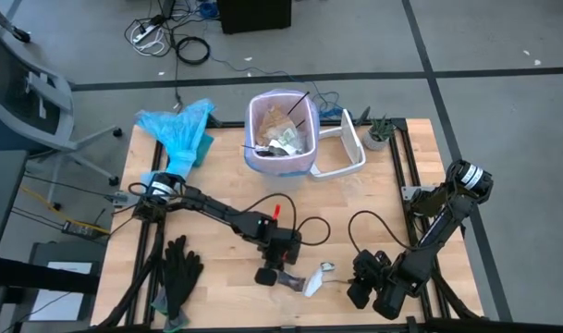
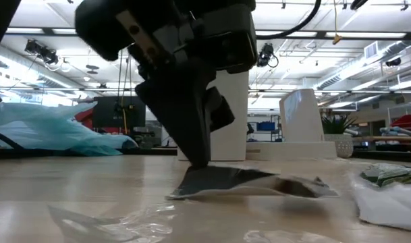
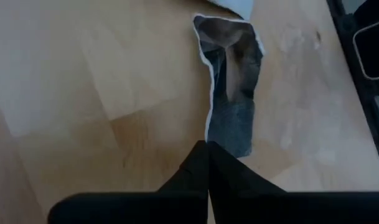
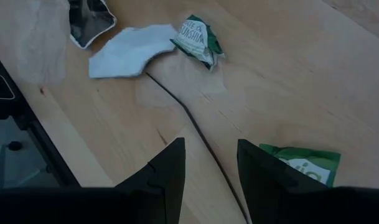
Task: Place trash/remove bag and relplace
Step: Put the black paper into the trash bin, then put the clear cellophane and left green plastic material into the trash bin
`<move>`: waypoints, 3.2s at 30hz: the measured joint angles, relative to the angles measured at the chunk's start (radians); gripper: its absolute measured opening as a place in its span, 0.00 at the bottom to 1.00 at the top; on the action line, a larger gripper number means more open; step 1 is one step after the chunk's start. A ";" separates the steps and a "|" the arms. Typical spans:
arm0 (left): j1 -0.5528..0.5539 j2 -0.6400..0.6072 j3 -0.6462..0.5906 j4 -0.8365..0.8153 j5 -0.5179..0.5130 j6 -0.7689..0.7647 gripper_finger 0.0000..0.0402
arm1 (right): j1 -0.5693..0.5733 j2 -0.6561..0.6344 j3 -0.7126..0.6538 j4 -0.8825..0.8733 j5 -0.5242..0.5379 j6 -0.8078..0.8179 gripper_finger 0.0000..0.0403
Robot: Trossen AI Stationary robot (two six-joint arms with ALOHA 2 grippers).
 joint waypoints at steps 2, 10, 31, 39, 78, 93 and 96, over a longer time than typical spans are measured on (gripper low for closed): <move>0.000 0.000 0.022 -0.016 -0.001 -0.003 0.01 | 0.000 0.000 0.000 0.000 0.000 0.000 0.33; 0.030 0.000 0.247 -0.276 -0.097 0.094 0.00 | 0.000 0.000 0.000 0.000 0.000 0.007 0.33; 0.294 -0.137 0.891 -0.862 -0.455 0.506 0.00 | -0.043 0.000 0.000 0.002 0.007 0.037 0.33; 0.458 -0.217 0.894 -0.807 -0.510 0.498 0.02 | -0.078 0.000 0.000 -0.022 0.022 0.028 0.33; -0.012 -0.027 0.893 -0.726 -0.535 -0.019 0.02 | -0.104 0.000 0.000 -0.065 -0.182 -0.357 0.33; -0.301 0.190 0.893 -0.588 -0.777 -0.511 0.00 | -0.105 0.000 0.032 0.065 -0.309 -0.762 0.33; -0.341 0.228 0.893 -0.599 -0.816 -0.578 0.00 | -0.106 0.000 0.058 0.070 -0.309 -0.826 0.33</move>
